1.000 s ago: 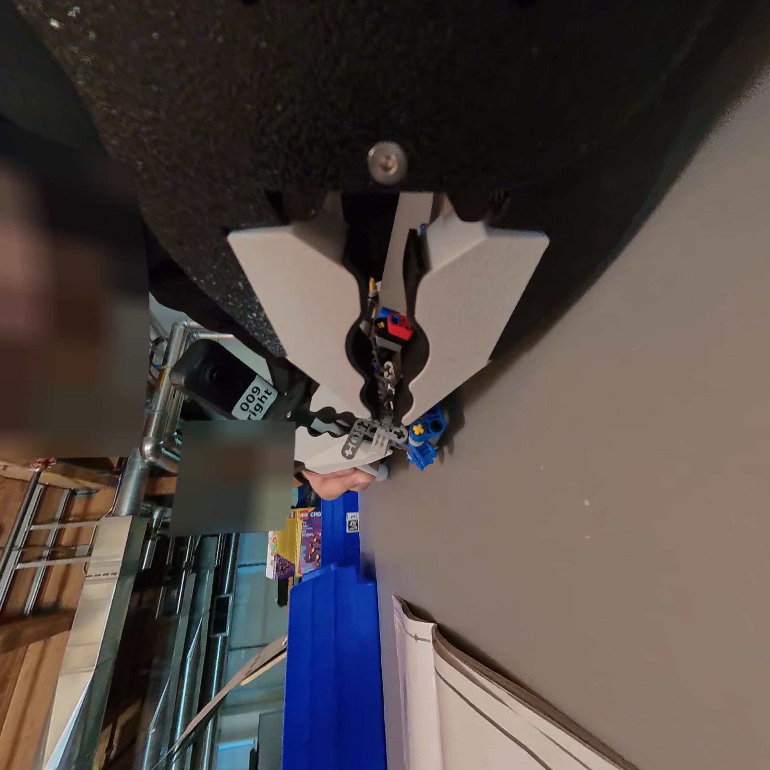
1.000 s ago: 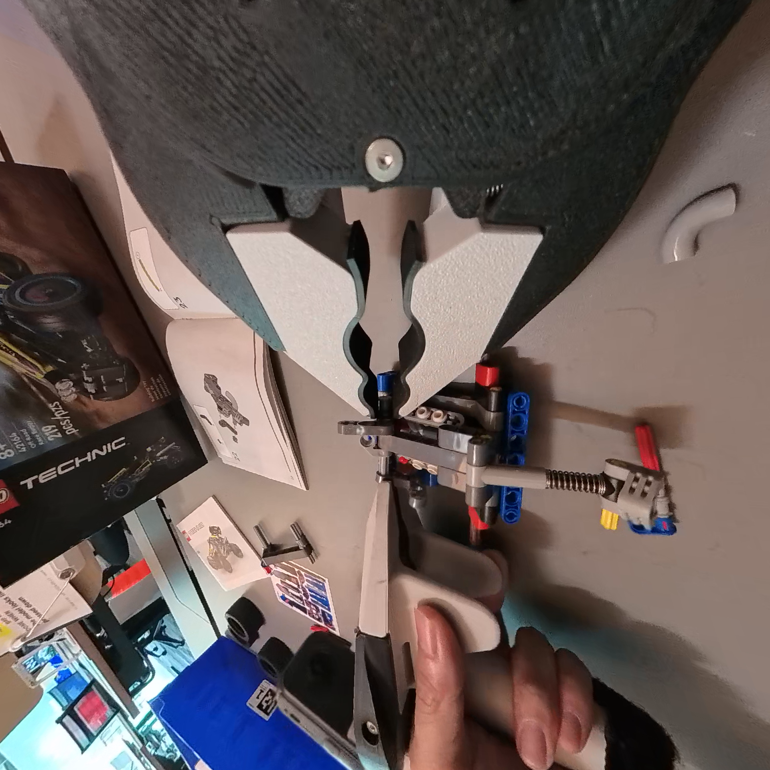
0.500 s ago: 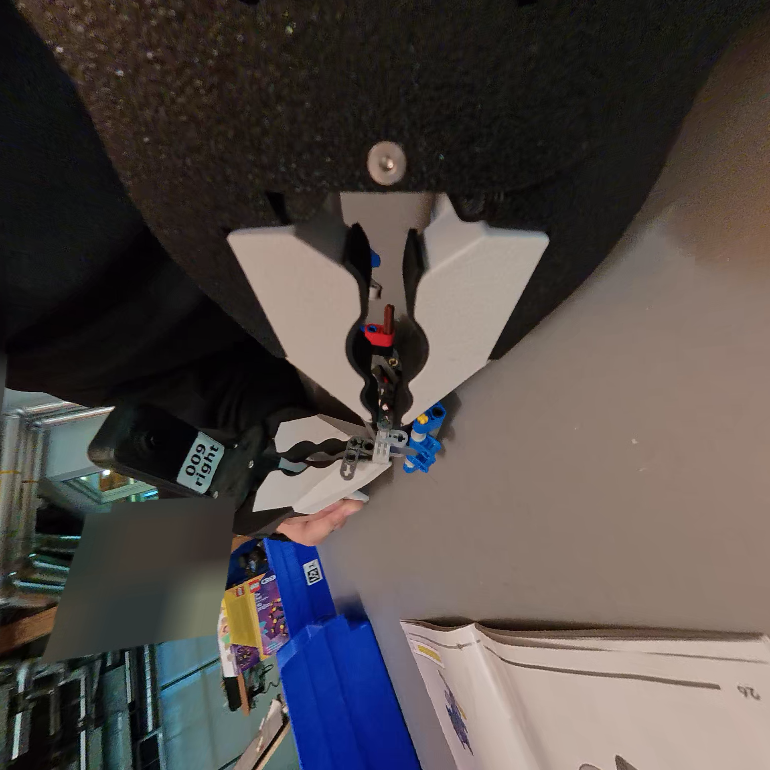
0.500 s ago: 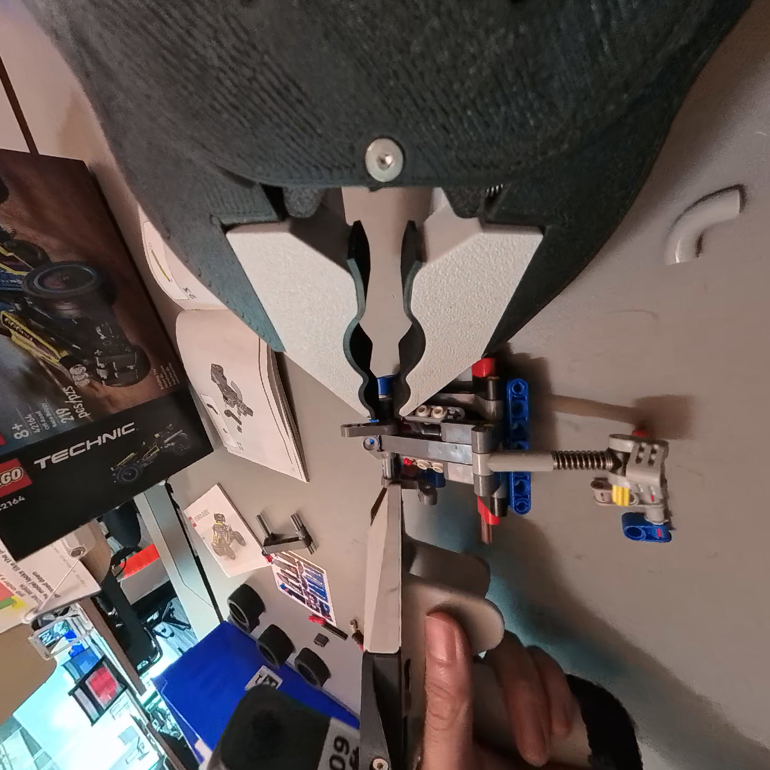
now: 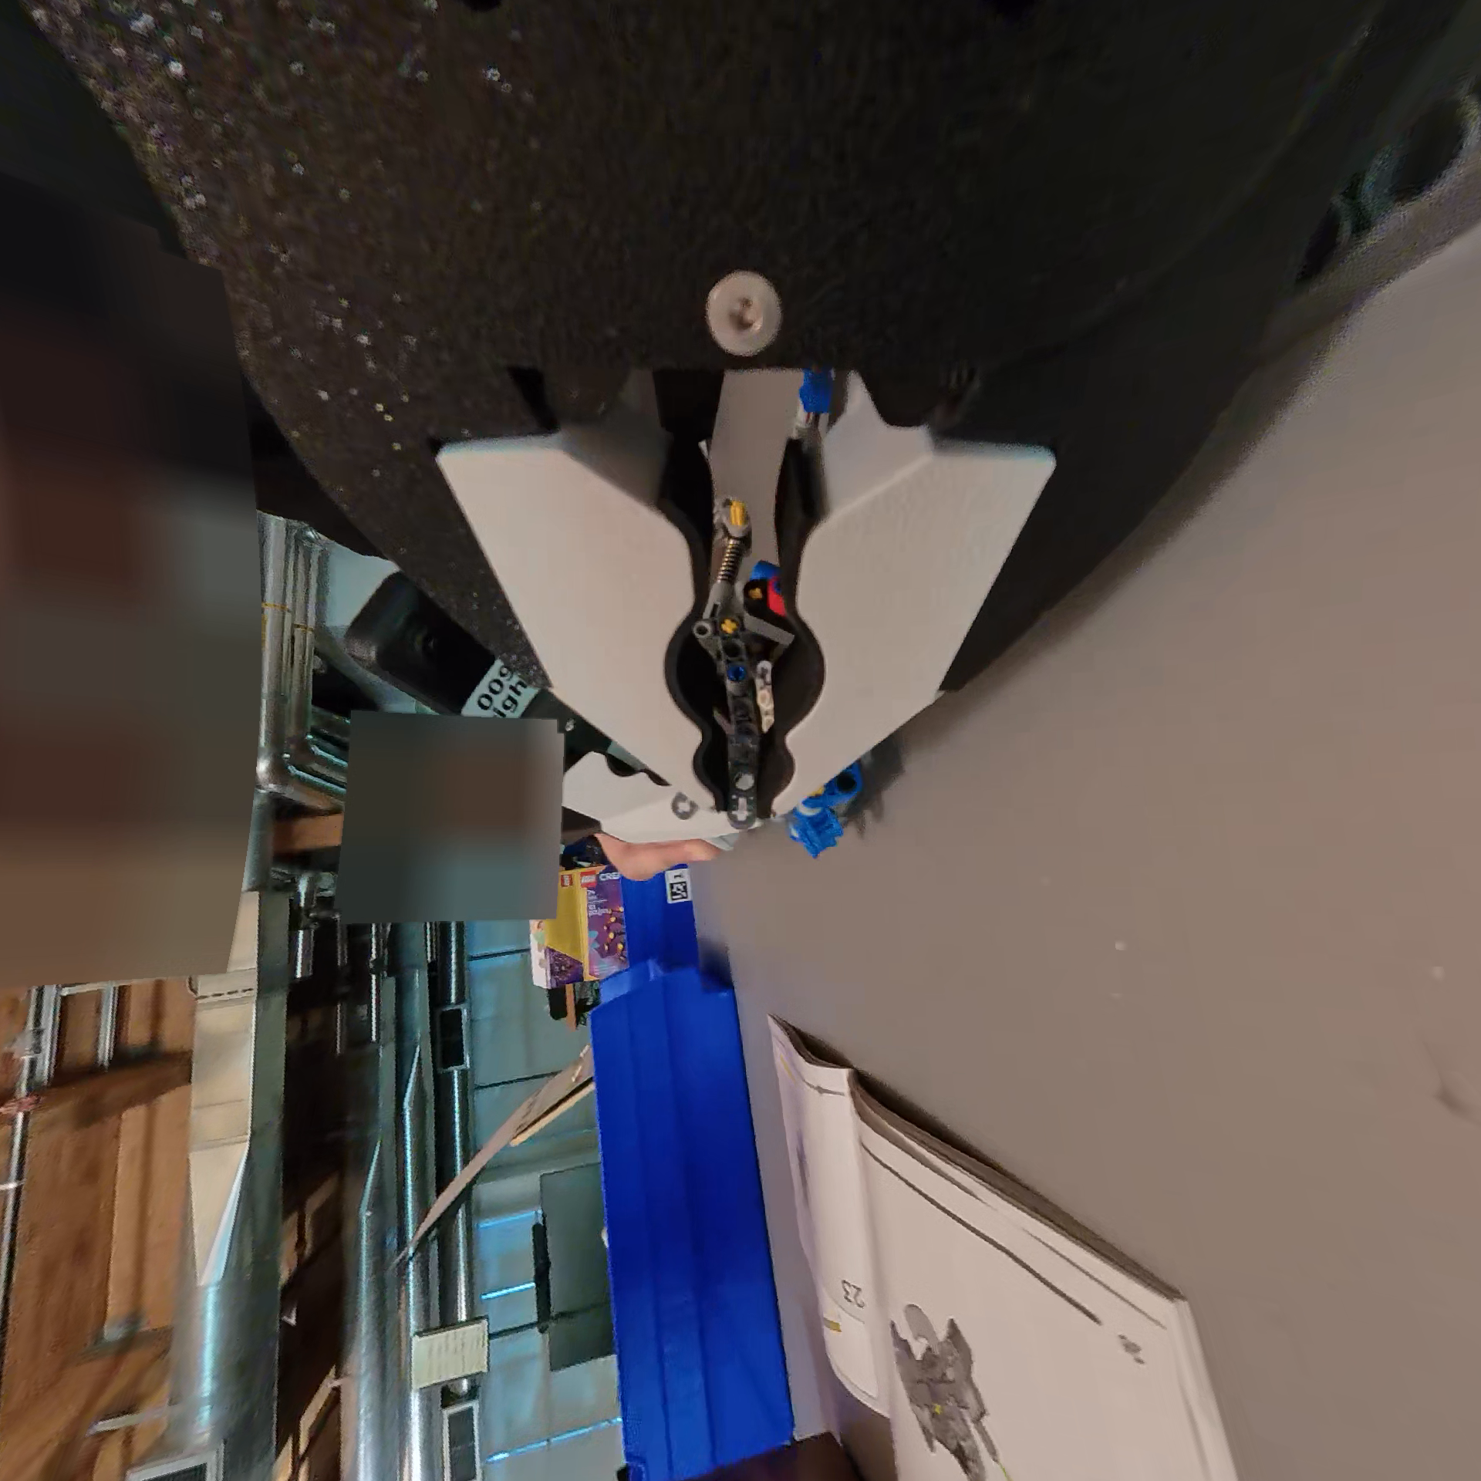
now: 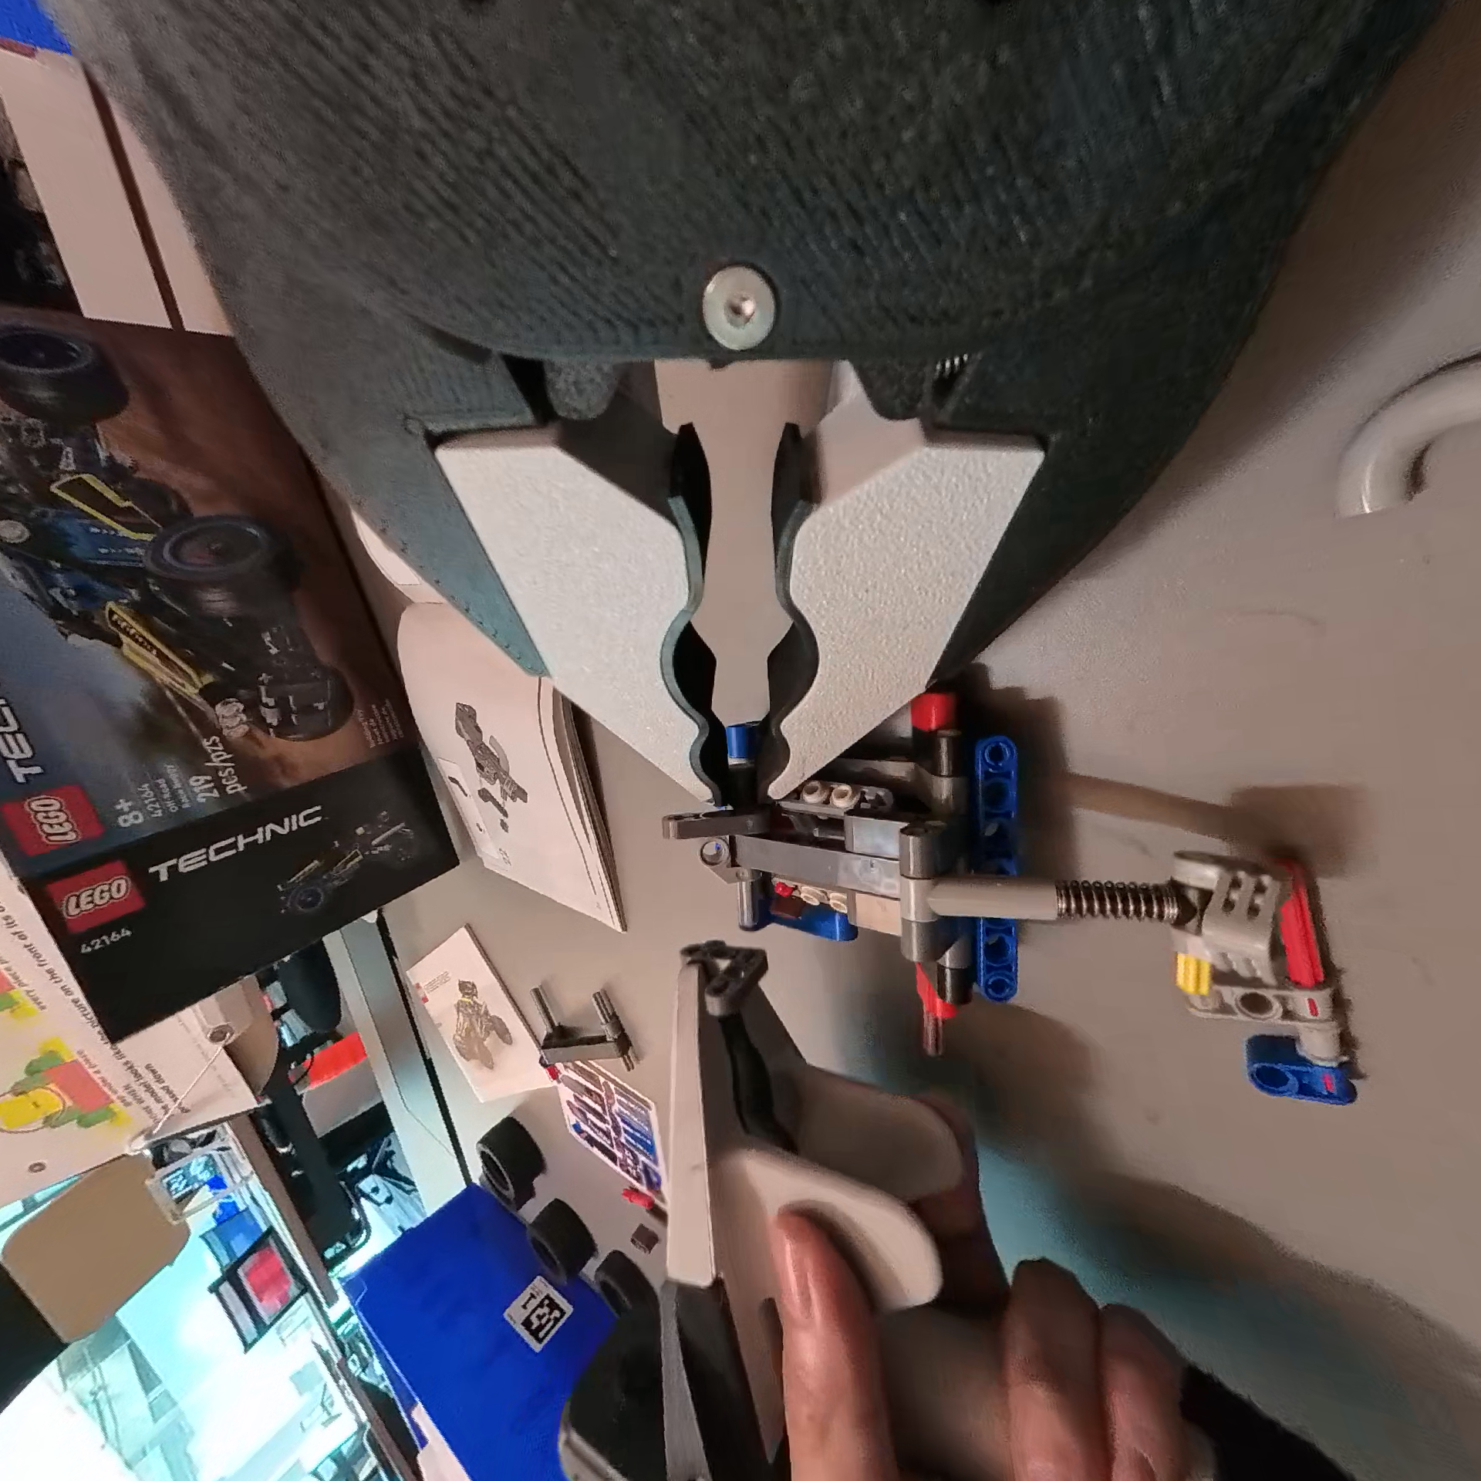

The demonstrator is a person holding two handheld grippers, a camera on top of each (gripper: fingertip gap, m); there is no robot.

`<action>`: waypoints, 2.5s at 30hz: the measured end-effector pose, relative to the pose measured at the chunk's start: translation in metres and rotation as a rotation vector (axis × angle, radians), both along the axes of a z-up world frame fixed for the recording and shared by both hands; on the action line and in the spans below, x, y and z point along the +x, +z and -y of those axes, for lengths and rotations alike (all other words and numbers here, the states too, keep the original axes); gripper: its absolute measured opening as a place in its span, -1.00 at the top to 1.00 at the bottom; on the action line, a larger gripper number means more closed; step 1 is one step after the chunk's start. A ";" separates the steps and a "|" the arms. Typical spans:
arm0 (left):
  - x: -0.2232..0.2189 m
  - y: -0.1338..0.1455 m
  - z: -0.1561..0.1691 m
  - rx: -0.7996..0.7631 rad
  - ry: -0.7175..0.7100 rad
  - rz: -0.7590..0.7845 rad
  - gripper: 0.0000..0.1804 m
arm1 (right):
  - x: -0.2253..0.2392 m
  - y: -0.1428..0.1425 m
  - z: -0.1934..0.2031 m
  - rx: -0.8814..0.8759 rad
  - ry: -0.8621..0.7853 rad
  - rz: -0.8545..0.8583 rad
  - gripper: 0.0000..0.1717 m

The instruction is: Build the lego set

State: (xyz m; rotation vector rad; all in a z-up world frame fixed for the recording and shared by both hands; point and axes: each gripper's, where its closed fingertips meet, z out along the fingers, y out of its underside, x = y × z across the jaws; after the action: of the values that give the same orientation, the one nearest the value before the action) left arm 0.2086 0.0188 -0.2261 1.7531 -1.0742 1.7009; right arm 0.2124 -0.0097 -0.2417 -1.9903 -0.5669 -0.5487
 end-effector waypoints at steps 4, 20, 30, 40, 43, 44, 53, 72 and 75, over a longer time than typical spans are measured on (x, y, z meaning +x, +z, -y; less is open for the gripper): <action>0.000 -0.003 0.003 0.007 -0.011 0.001 0.96 | 0.000 0.000 0.000 0.000 0.002 0.013 0.96; 0.004 0.027 0.012 1.067 -0.269 1.089 0.96 | 0.001 -0.001 0.001 0.007 0.016 -0.038 0.96; 0.014 0.026 0.001 1.158 -0.176 1.097 0.96 | 0.004 -0.001 0.002 0.008 0.006 -0.019 0.96; 0.010 0.025 0.010 1.068 -0.271 1.116 0.96 | 0.004 0.001 0.002 0.022 0.019 0.019 0.96; 0.009 0.025 0.010 1.062 -0.279 1.119 0.96 | 0.000 0.001 0.002 0.024 0.043 0.015 0.95; 0.009 0.025 0.011 1.065 -0.279 1.123 0.96 | -0.002 0.001 0.003 0.022 0.058 0.007 0.95; 0.007 0.047 0.014 1.011 -0.113 1.093 0.96 | -0.002 0.028 0.023 0.037 0.123 -0.185 0.47; 0.004 0.063 0.022 0.719 -0.025 0.695 0.95 | -0.017 0.072 -0.007 0.317 0.075 -0.301 0.82; -0.004 0.046 0.011 0.307 -0.127 0.375 0.96 | -0.007 0.055 0.006 0.219 0.105 -0.167 0.76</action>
State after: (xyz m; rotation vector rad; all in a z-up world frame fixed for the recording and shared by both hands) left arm 0.2047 0.0078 -0.1801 1.5246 -1.6505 1.9097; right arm 0.2058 -0.0155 -0.1870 -1.7681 -0.4829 -0.3601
